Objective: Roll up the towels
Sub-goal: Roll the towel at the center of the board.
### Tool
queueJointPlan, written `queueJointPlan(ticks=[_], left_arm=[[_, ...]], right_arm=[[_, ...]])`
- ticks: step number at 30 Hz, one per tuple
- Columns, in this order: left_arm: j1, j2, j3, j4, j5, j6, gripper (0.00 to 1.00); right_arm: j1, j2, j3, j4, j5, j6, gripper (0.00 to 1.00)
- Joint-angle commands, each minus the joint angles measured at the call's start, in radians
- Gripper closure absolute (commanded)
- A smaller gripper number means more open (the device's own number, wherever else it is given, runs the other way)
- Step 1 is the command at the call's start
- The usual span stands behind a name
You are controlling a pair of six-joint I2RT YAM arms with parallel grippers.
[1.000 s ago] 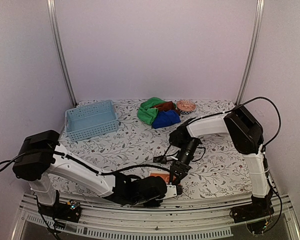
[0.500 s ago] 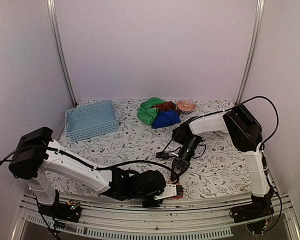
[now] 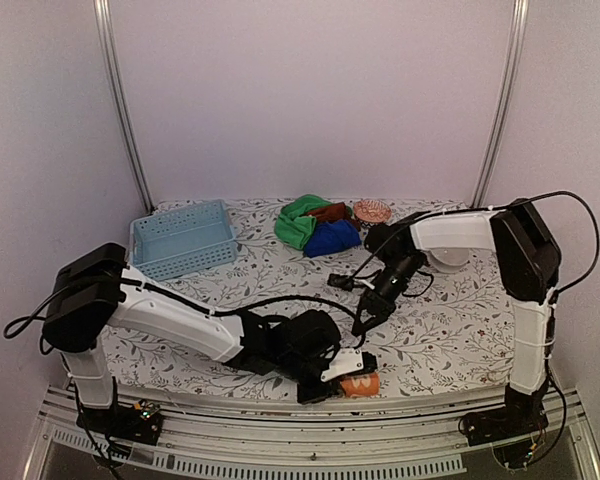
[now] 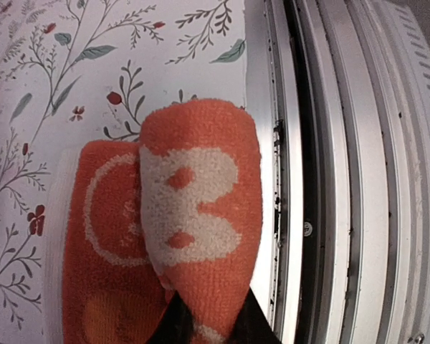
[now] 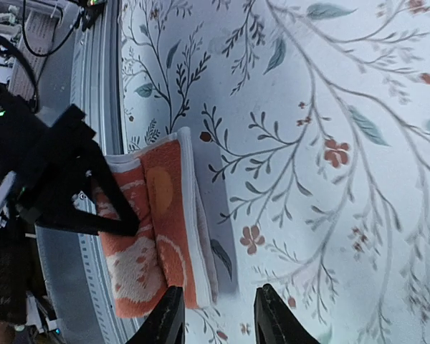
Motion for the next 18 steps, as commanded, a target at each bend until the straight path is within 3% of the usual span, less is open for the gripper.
queueJointPlan(ticks=[1, 9, 12, 18], left_arm=[[0.071, 0.082, 0.019, -0.097, 0.151, -0.055, 0.86], [0.166, 0.169, 0.103, -0.162, 0.336, -0.089, 0.86], [0.215, 0.21, 0.137, -0.191, 0.432, -0.13, 0.87], [0.284, 0.282, 0.193, -0.234, 0.622, -0.186, 0.85]], right_arm=[[-0.106, -0.256, -0.115, 0.097, 0.022, -0.019, 0.65], [-0.183, -0.572, -0.33, 0.202, 0.009, -0.045, 0.63], [-0.173, -0.707, -0.46, 0.275, 0.026, -0.112, 0.5], [0.004, -0.836, -0.64, 0.383, 0.244, -0.179, 0.44]])
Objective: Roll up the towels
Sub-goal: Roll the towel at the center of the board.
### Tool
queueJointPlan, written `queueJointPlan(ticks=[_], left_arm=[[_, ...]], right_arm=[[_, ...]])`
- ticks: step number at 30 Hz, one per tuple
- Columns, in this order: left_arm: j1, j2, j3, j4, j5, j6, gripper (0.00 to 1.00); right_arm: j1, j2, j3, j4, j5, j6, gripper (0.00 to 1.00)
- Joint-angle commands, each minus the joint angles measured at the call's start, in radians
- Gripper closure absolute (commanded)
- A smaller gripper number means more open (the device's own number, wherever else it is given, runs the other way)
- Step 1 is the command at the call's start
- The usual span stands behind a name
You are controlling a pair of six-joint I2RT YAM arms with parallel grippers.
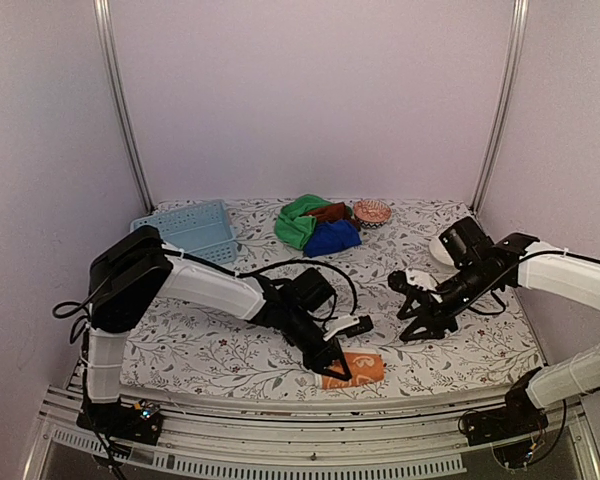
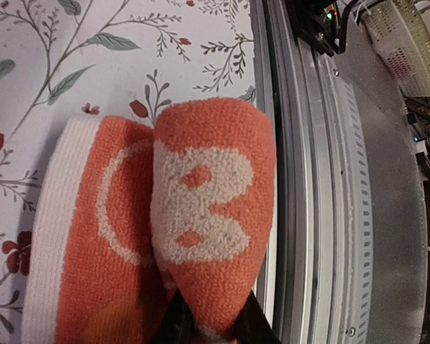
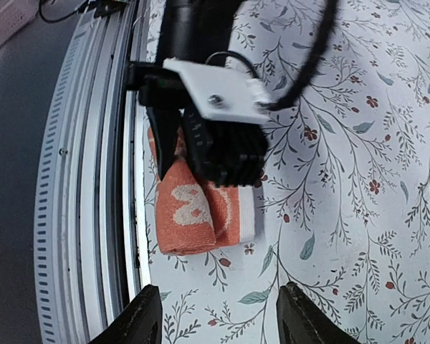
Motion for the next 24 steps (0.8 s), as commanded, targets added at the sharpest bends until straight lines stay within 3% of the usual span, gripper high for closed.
queueJointPlan(ticks=[1, 7, 17, 20, 24], left_arm=[[0.056, 0.097, 0.007, -0.147, 0.091, -0.052, 0.84], [0.078, 0.139, 0.063, -0.193, 0.117, -0.071, 0.84], [0.087, 0.151, 0.081, -0.212, 0.117, -0.084, 0.81], [0.091, 0.142, 0.079, -0.216, 0.104, -0.082, 0.7], [0.092, 0.096, 0.066, -0.211, 0.021, -0.076, 0.62]], right_arm=[[0.167, -0.047, -0.104, 0.136, 0.203, -0.063, 0.44], [0.369, 0.044, -0.129, 0.272, 0.432, -0.051, 0.43], [0.523, 0.198, -0.118, 0.372, 0.523, -0.041, 0.4], [0.537, 0.24, -0.126, 0.374, 0.519, -0.038, 0.48], [0.537, 0.292, -0.129, 0.338, 0.503, -0.038, 0.71]])
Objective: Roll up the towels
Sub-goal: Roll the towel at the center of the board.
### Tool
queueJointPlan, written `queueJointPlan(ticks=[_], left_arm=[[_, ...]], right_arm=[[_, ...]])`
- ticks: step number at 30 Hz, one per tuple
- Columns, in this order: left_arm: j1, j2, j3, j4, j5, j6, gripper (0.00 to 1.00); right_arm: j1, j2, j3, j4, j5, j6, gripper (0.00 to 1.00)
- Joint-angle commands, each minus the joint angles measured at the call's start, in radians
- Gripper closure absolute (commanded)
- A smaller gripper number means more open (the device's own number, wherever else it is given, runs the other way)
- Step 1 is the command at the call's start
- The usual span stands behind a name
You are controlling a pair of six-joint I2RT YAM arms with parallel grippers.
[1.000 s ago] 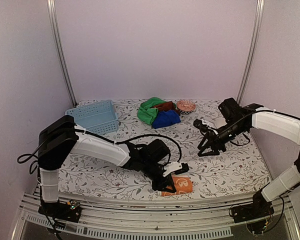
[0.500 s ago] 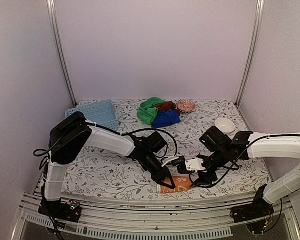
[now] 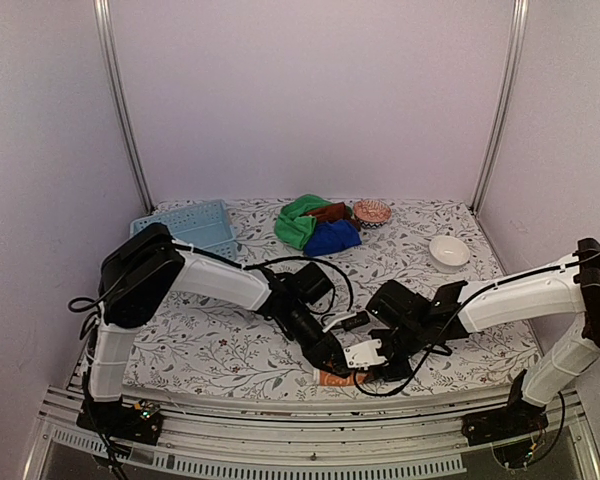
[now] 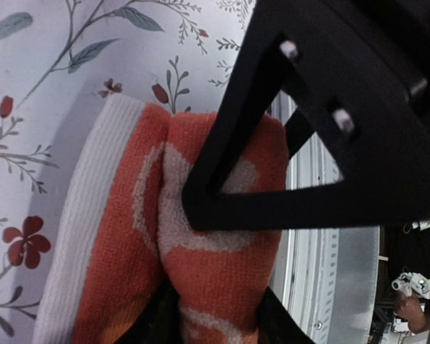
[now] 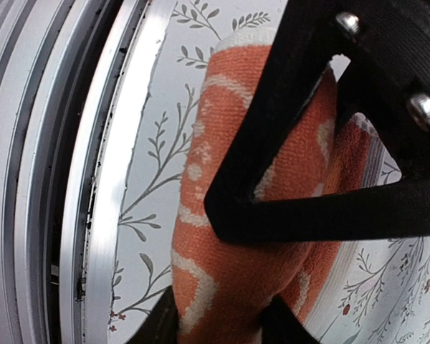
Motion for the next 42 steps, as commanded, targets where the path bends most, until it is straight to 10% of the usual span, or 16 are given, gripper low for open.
queueJointPlan(ticks=[1, 15, 18, 27, 42], left_arm=[[0.024, -0.019, -0.046, -0.091, -0.192, 0.0, 0.6], [-0.03, -0.638, -0.575, 0.242, -0.674, -0.089, 0.47], [-0.113, -0.704, -0.65, 0.276, -0.836, -0.057, 0.27], [-0.344, -0.631, -0.582, 0.301, -1.128, 0.17, 0.31], [-0.421, -0.247, -0.316, 0.334, -1.322, 0.513, 0.31]], right_arm=[[0.009, 0.061, -0.004, -0.039, -0.012, 0.006, 0.75], [-0.143, 0.223, 0.144, -0.263, -0.341, 0.042, 0.88], [-0.183, 0.274, 0.193, -0.31, -0.402, 0.031, 0.89], [-0.276, 0.436, 0.325, -0.445, -0.535, 0.007, 0.89], [-0.338, 0.545, 0.4, -0.554, -0.67, -0.036, 0.89]])
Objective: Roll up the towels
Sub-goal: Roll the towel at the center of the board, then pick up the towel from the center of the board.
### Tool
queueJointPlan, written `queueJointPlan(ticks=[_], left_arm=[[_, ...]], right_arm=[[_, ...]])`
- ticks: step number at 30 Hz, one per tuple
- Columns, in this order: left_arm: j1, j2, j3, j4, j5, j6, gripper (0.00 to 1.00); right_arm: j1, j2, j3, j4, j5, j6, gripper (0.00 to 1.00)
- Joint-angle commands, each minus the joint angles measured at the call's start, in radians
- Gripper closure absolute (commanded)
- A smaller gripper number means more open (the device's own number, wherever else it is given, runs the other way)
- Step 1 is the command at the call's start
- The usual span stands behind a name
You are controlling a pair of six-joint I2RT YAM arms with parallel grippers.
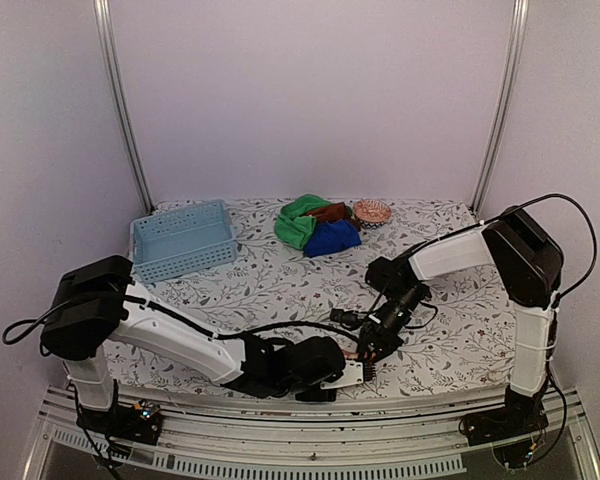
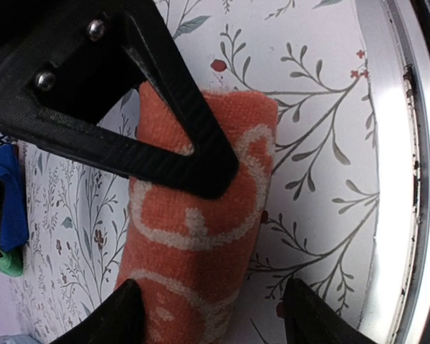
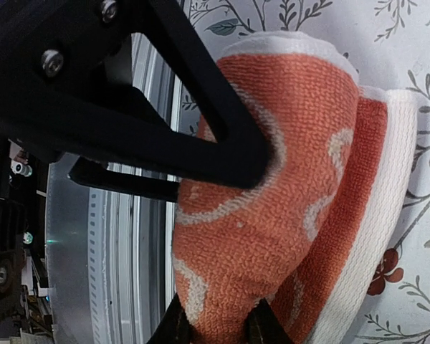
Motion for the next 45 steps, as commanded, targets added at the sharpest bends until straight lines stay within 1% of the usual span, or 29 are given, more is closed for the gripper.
queueJointPlan(ticks=[1, 4, 8, 12, 18, 22, 26, 28, 30, 34, 36, 42, 45], left_arm=[[-0.017, 0.043, 0.032, 0.047, -0.084, 0.123, 0.31], [-0.017, 0.091, 0.047, 0.073, -0.102, 0.156, 0.32], [-0.023, 0.103, 0.053, 0.112, -0.115, 0.192, 0.33], [-0.024, 0.109, 0.051, 0.122, -0.088, 0.224, 0.34], [-0.023, 0.155, 0.083, 0.085, -0.05, 0.229, 0.42], [-0.017, 0.186, 0.096, 0.079, -0.074, 0.244, 0.47], [0.013, 0.203, 0.104, 0.078, -0.077, 0.254, 0.54], [0.02, 0.207, 0.109, 0.077, -0.063, 0.256, 0.61], [0.024, 0.212, 0.115, 0.072, -0.043, 0.25, 0.67], [0.049, 0.204, 0.131, 0.036, 0.032, 0.201, 0.73], [0.065, 0.189, 0.13, 0.031, 0.061, 0.175, 0.76], [0.114, 0.123, 0.108, 0.033, 0.116, 0.115, 0.84], [0.143, 0.098, 0.107, 0.026, 0.135, 0.073, 0.86]], right_arm=[[-0.008, 0.063, -0.001, -0.075, 0.027, -0.029, 0.89], [-0.014, 0.086, 0.009, -0.095, 0.01, -0.038, 0.89], [-0.023, 0.115, 0.01, -0.127, -0.02, -0.047, 0.89], [-0.036, 0.13, 0.049, -0.155, -0.054, -0.064, 0.88], [-0.064, 0.144, 0.068, -0.2, -0.106, -0.087, 0.88], [-0.075, 0.15, 0.076, -0.228, -0.13, -0.114, 0.88], [-0.077, 0.164, 0.078, -0.234, -0.136, -0.118, 0.86], [-0.077, 0.166, 0.079, -0.241, -0.138, -0.12, 0.85], [-0.081, 0.155, 0.081, -0.246, -0.138, -0.13, 0.82], [-0.115, 0.08, 0.09, -0.233, -0.123, -0.111, 0.64], [-0.148, 0.032, 0.105, -0.248, -0.121, -0.104, 0.58], [-0.276, -0.114, 0.142, -0.298, -0.112, -0.084, 0.48], [-0.326, -0.199, 0.129, -0.268, -0.108, -0.067, 0.47]])
